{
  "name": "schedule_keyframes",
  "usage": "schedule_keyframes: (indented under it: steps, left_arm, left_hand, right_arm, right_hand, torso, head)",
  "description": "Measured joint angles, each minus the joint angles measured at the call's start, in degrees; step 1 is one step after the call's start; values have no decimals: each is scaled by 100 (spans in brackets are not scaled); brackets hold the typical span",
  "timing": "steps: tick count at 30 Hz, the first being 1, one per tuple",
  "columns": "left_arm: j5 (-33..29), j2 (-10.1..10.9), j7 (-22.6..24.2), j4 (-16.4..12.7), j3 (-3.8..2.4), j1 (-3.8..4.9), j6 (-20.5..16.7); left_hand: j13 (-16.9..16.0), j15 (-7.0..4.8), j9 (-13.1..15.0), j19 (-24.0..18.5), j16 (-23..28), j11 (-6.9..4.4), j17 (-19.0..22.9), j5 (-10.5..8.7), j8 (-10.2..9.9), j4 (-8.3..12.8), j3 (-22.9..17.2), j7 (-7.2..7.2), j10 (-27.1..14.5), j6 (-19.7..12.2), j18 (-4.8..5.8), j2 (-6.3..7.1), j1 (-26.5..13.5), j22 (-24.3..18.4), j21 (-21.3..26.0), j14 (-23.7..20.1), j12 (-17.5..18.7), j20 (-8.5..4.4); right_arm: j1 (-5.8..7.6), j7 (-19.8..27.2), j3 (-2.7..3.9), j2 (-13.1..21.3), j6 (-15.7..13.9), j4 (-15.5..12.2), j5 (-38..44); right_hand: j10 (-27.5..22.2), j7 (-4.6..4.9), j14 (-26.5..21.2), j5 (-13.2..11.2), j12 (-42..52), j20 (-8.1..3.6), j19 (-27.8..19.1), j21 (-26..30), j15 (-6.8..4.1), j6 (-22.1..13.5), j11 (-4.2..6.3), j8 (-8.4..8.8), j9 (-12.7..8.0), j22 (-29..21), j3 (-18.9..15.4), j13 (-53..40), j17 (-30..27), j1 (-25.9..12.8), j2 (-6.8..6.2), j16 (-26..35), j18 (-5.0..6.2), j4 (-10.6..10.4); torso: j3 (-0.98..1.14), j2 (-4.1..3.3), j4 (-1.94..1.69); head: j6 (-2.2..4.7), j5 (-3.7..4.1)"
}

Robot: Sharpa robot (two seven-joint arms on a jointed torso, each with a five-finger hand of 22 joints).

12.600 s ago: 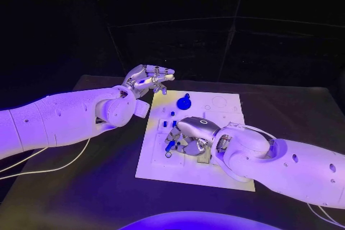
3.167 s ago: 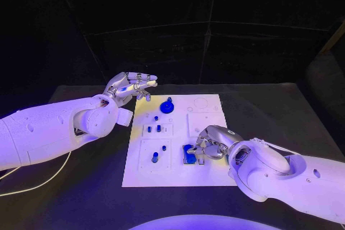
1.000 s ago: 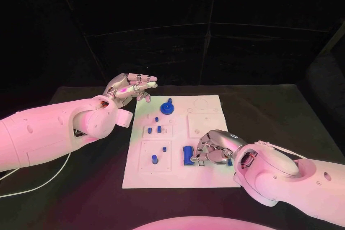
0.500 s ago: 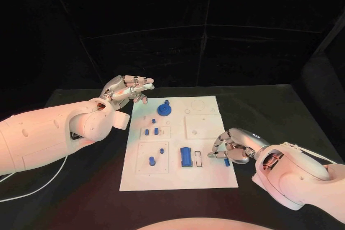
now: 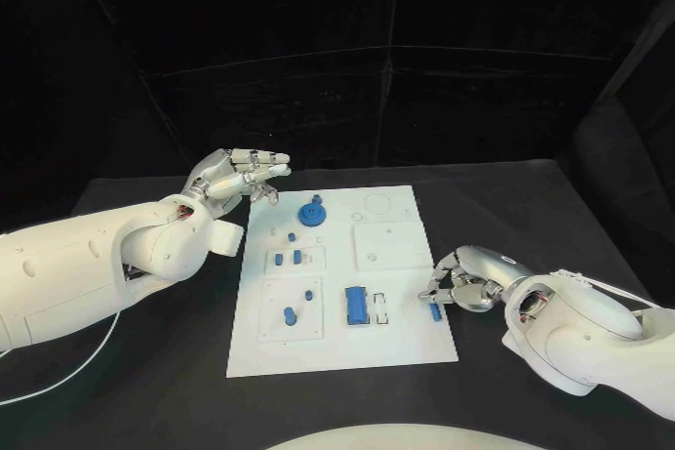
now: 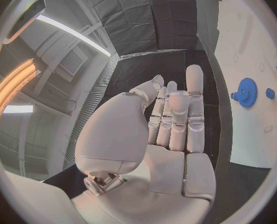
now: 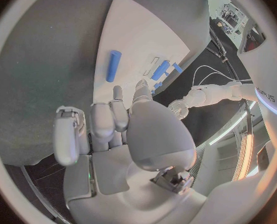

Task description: Assemble the parts on the task board

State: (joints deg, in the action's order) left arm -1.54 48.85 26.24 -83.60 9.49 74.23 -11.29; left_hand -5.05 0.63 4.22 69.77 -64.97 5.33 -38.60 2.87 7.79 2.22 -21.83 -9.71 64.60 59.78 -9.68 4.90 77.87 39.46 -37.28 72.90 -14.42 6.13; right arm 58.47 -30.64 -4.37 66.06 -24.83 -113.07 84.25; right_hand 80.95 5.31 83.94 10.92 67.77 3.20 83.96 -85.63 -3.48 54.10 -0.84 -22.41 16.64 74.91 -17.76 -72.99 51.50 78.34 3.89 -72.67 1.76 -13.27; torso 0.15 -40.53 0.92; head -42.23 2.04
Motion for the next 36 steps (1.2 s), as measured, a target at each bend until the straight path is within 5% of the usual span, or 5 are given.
schedule_keyframes:
  steps: [19,36]
  left_arm:
    - [0,6,0,8,15,0,1]
    - [0,11,0,12,22,-1,1]
  left_hand:
    - [0,0,0,0,0,0,0,0,0,0,0,0,0,0,0,0,0,0,0,0,0,0]
    - [0,0,0,0,0,0,0,0,0,0,0,0,0,0,0,0,0,0,0,0,0,0]
  right_arm:
    - [-10,-574,-4,-64,579,94,610]
    - [-55,-624,19,-221,870,109,784]
  right_hand:
    - [-21,-73,-1,-73,-12,0,0,26,-1,186,22,-67,87,0,-142,-38,-34,-154,-110,25,0,-211]
    - [12,-131,7,-48,-28,-44,1,26,-34,313,97,-255,299,0,25,-84,-48,220,-141,46,0,-11]
  torso:
    - [7,-1,-9]
    - [1,3,-9]
  head:
    - [-17,25]
    - [-18,29]
